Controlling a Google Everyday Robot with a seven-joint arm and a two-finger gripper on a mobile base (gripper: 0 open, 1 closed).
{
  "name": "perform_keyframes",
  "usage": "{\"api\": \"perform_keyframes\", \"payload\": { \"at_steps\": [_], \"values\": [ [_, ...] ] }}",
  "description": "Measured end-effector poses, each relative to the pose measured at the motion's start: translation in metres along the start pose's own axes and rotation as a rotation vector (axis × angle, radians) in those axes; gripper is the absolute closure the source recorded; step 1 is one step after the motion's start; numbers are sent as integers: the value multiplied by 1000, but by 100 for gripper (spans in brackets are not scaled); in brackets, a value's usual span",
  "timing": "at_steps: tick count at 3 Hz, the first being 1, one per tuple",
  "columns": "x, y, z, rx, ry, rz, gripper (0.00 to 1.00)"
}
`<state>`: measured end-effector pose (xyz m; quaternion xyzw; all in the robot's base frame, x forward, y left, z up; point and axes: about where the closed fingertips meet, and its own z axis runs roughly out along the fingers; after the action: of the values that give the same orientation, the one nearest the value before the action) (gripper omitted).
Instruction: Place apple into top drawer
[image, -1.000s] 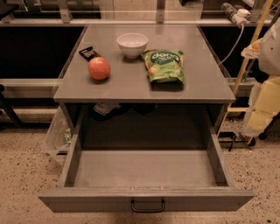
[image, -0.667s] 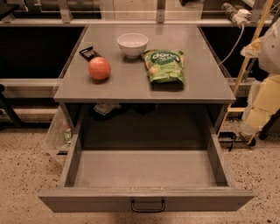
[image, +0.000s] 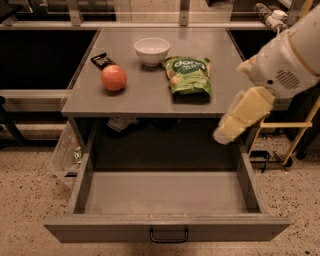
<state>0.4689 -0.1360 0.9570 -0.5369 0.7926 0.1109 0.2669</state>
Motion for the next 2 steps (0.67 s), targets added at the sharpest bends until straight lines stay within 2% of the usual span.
{"api": "perform_keyframes", "payload": {
  "at_steps": [1, 2],
  "values": [
    [-43, -1, 26, 14, -132, 99, 0],
    [-50, -9, 24, 44, -156, 111, 0]
  ]
}}
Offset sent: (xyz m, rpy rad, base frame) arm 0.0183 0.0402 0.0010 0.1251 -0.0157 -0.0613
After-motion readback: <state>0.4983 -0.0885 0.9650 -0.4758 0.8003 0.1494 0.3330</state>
